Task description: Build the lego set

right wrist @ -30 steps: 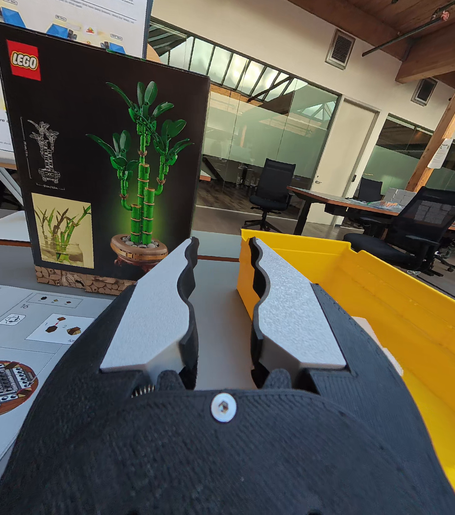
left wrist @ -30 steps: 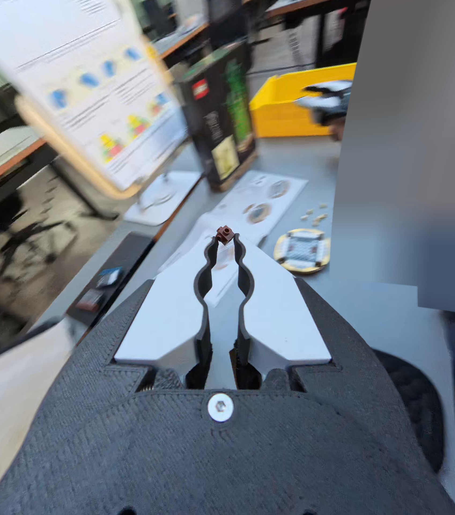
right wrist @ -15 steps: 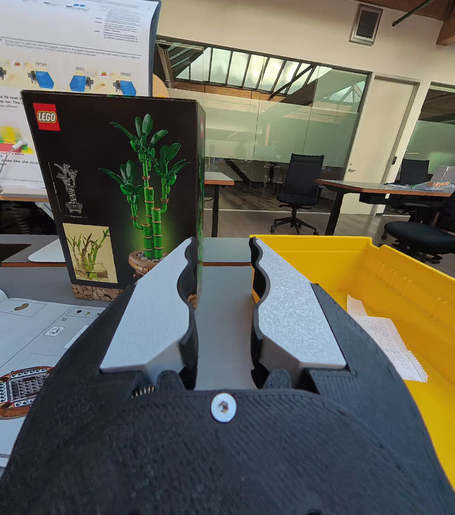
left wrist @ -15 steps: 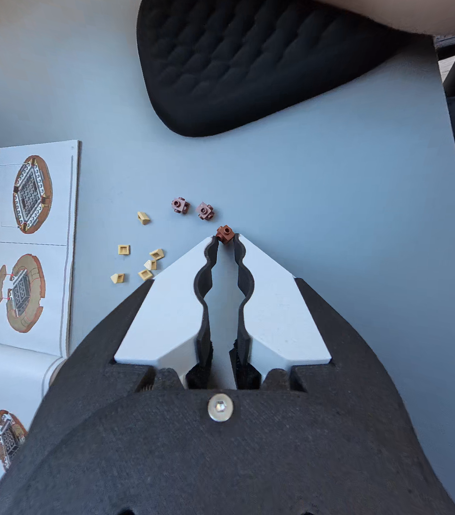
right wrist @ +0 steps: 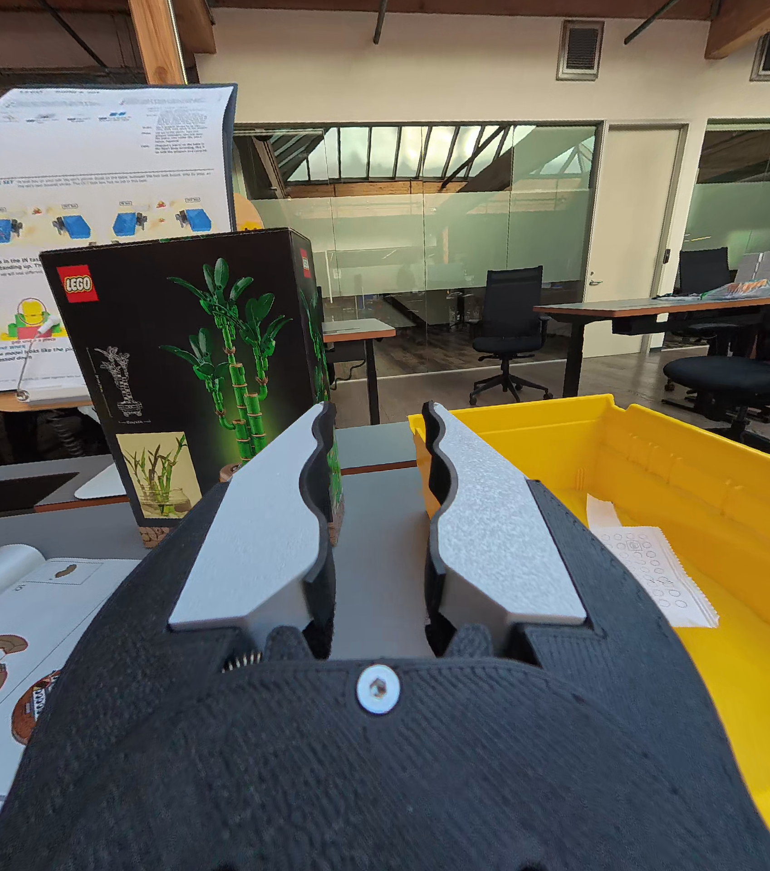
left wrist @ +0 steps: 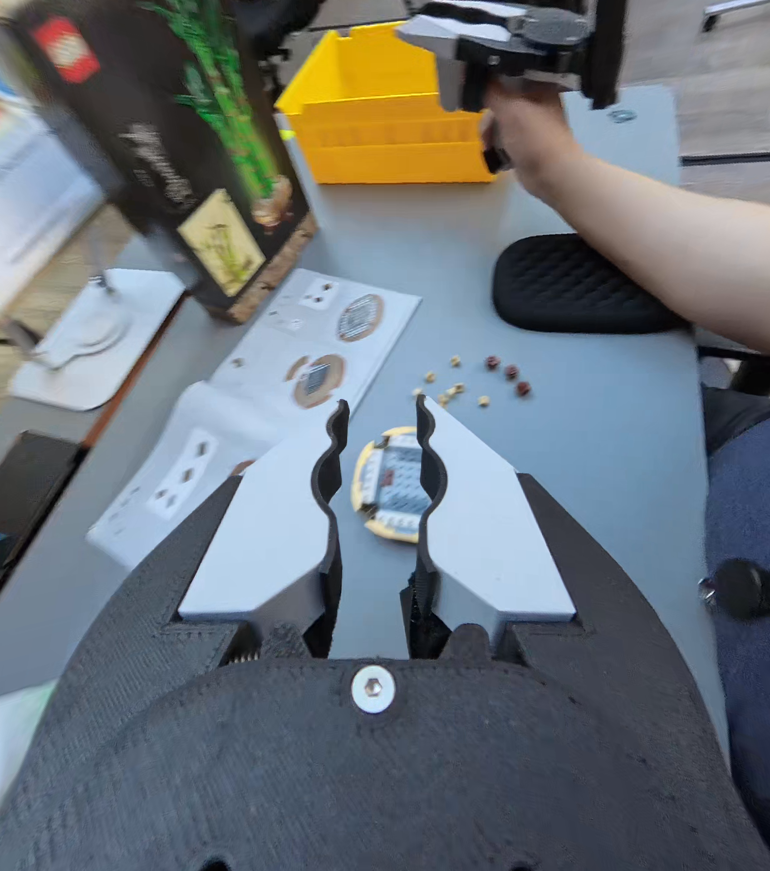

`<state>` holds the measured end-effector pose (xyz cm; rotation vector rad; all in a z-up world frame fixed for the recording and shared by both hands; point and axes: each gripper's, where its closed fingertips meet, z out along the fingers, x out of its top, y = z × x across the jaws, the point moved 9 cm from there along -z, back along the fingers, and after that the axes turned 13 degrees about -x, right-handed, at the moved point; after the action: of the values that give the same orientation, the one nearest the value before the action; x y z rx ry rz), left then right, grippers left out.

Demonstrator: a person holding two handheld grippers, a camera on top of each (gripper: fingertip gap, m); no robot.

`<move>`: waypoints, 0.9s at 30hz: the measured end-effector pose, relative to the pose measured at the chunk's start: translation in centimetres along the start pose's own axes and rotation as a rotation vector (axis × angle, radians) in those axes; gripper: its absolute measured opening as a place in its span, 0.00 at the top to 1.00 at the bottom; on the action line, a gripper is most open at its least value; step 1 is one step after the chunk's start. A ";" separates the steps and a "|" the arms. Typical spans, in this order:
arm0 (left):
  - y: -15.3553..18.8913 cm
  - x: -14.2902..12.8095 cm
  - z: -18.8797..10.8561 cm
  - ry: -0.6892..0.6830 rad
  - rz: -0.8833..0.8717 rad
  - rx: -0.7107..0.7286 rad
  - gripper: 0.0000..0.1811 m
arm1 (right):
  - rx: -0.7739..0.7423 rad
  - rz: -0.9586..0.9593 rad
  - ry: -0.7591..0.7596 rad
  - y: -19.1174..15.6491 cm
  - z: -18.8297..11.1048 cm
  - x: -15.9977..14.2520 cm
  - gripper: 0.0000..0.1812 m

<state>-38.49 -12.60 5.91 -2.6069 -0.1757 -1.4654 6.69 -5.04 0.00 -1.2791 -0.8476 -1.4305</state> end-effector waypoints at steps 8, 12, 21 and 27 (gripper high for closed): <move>-6.2 -9.9 -20.8 -0.398 -0.498 0.523 0.84 | 0.098 0.021 -0.058 -1.2 0.4 -0.9 0.79; -7.7 -14.7 -24.4 -0.406 -0.701 0.473 0.67 | 0.034 -0.059 -0.058 -0.6 0.6 -1.9 0.79; -8.7 -23.2 -23.3 -0.778 -0.953 0.183 0.76 | -0.051 0.070 0.058 1.2 0.2 -2.0 0.82; -9.0 -24.9 -20.7 -0.895 -1.037 0.031 0.83 | -0.018 0.056 0.128 1.0 -0.6 -0.9 0.81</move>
<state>-70.26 -8.29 -4.13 -3.0296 -1.7857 -0.1910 7.40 -5.68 -1.10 -1.2019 -0.7097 -1.4616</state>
